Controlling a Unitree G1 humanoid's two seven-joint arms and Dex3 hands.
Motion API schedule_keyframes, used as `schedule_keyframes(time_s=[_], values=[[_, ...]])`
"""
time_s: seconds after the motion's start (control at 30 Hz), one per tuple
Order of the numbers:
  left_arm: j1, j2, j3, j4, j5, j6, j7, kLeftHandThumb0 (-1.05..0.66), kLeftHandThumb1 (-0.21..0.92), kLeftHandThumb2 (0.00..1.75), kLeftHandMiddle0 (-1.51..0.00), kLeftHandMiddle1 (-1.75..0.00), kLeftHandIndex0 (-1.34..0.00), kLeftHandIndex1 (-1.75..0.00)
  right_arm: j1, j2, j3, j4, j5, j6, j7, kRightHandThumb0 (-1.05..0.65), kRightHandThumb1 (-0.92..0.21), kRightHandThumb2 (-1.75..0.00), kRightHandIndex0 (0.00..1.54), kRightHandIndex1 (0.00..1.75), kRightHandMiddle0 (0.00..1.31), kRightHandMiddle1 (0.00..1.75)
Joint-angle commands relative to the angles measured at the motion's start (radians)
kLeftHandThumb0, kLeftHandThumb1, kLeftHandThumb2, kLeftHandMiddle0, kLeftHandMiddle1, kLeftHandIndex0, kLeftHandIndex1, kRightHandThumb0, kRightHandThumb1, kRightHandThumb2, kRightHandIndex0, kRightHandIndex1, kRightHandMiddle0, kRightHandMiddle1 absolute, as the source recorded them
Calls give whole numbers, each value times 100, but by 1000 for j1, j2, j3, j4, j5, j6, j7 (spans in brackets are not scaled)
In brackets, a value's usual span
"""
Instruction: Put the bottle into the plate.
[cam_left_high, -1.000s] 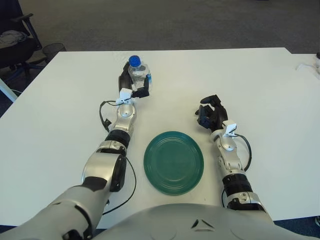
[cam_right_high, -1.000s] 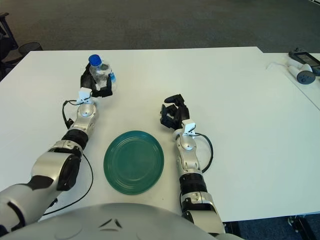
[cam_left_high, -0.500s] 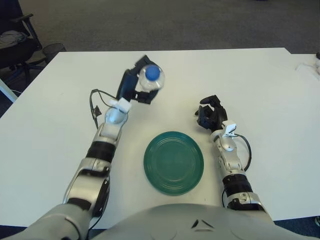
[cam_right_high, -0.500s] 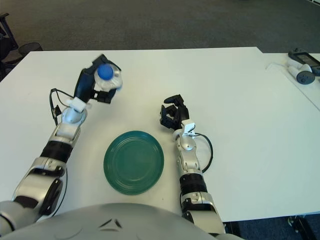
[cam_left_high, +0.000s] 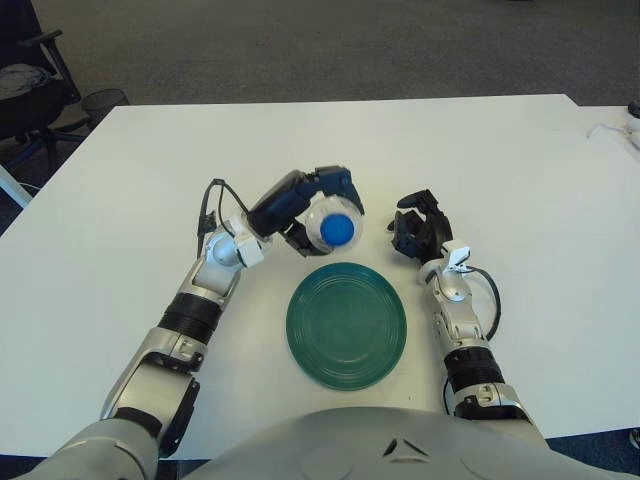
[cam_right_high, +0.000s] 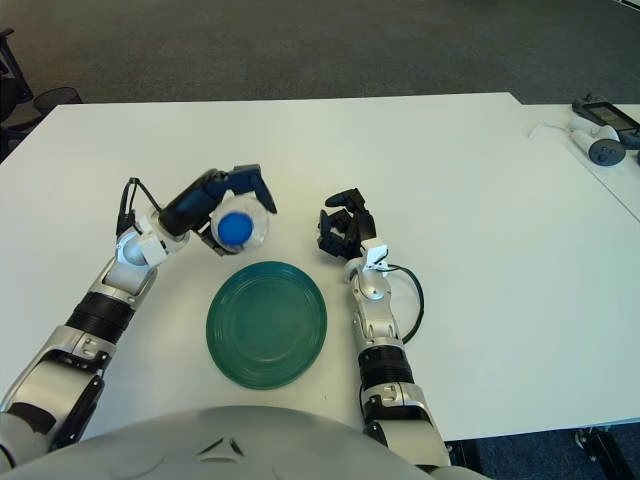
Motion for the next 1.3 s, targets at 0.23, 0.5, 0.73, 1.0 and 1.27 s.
schedule_keyframes(time_s=[0.23,0.5,0.73,1.0,1.27], values=[[-23,5,42,-1,284,-105,108,-25,22,141,-133,-175,-114,-175,13,-2,-12,60,11,24,4,-1,-55,-102,46,164,27,175],[4,33,45,-98,401,-46,129,-24,19,145,-134,-175,-115,-175,11,-1,-15,67,11,22,2,-1,-57,-98,46,162,25,175],[25,41,18,-162,485,2,156,-27,21,145,-135,-175,-117,-175,6,-3,-19,76,18,25,12,-1,-57,-99,46,163,25,175],[53,60,2,-254,677,35,258,-32,25,144,-137,-175,-119,-175,3,-7,-19,83,13,19,13,-1,-57,-99,47,162,25,175],[54,113,-48,-303,842,60,366,-42,38,133,-142,-175,-120,-175,-2,-7,-19,93,11,9,10,-1,-57,-99,46,163,25,175]])
